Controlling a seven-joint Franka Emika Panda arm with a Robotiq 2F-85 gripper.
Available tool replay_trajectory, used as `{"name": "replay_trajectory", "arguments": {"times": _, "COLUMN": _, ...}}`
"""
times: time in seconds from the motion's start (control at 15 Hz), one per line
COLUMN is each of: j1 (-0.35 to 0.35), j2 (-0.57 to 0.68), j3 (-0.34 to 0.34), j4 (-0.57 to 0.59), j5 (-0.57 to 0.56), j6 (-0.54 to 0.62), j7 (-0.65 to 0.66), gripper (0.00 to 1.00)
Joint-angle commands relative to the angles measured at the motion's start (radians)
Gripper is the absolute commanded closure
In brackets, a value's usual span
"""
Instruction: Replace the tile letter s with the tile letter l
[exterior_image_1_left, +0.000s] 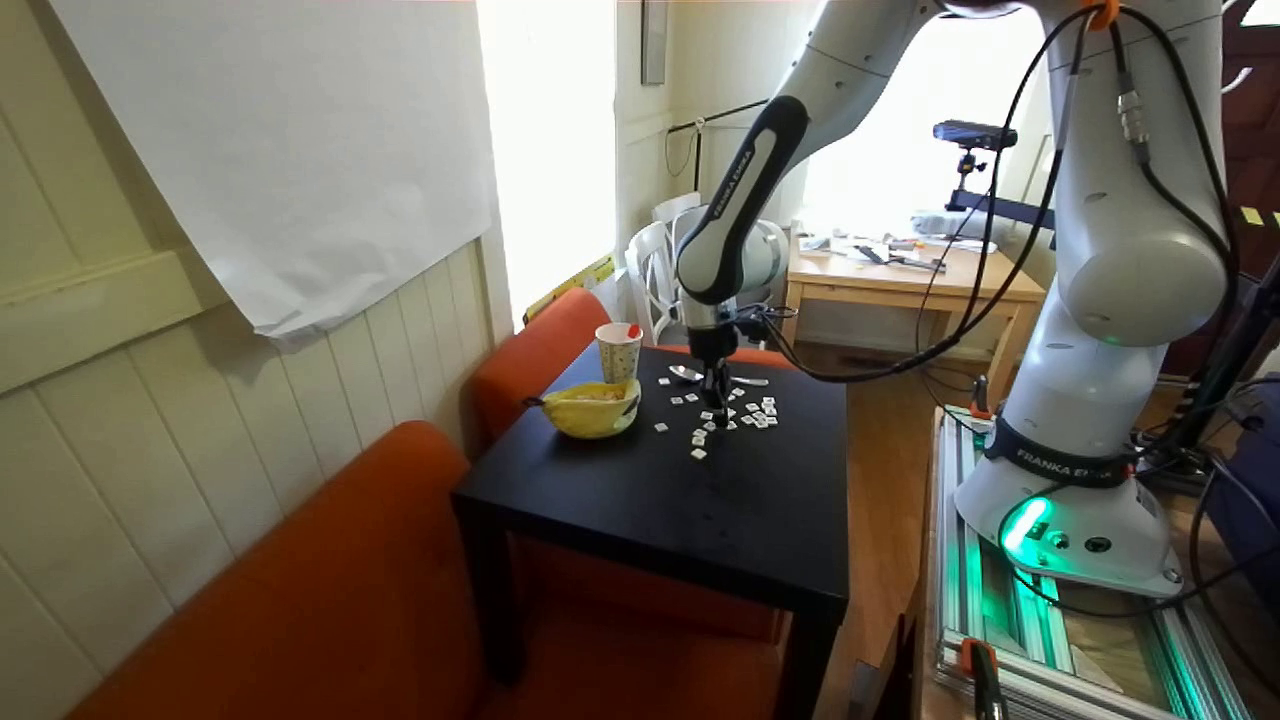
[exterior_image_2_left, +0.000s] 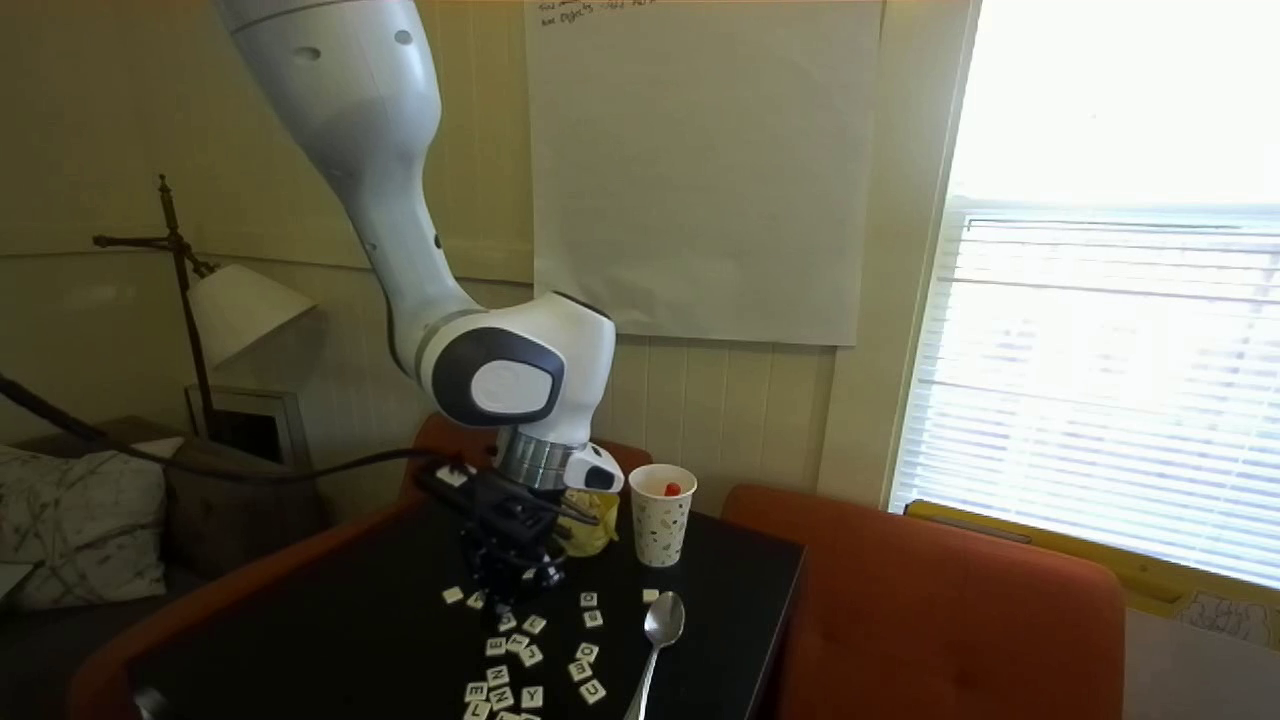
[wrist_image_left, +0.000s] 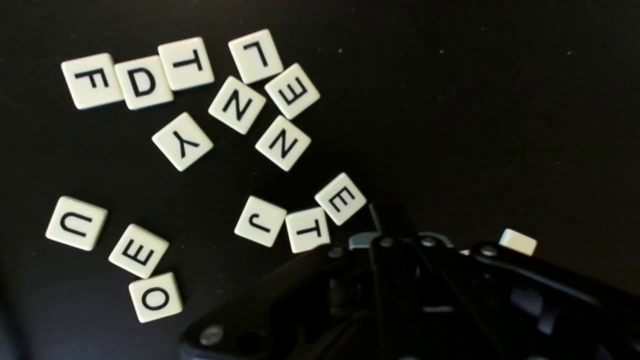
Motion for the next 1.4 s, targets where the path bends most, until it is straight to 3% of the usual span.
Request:
{"name": "replay_trajectory", "arguments": {"times": 0.0, "j1": 0.002, "j2": 0.017, "j3": 0.002, "j4": 0.015, "j5": 0.002, "j6": 0.010, "j7": 0.024, "gripper": 1.00}}
{"name": "replay_trajectory", "arguments": {"times": 1.33, "j1": -0.001, "j2": 0.036, "j3": 0.003, "j4": 0.022, "j5": 0.008, "j6": 0.056, "j7": 0.075, "gripper": 1.00}}
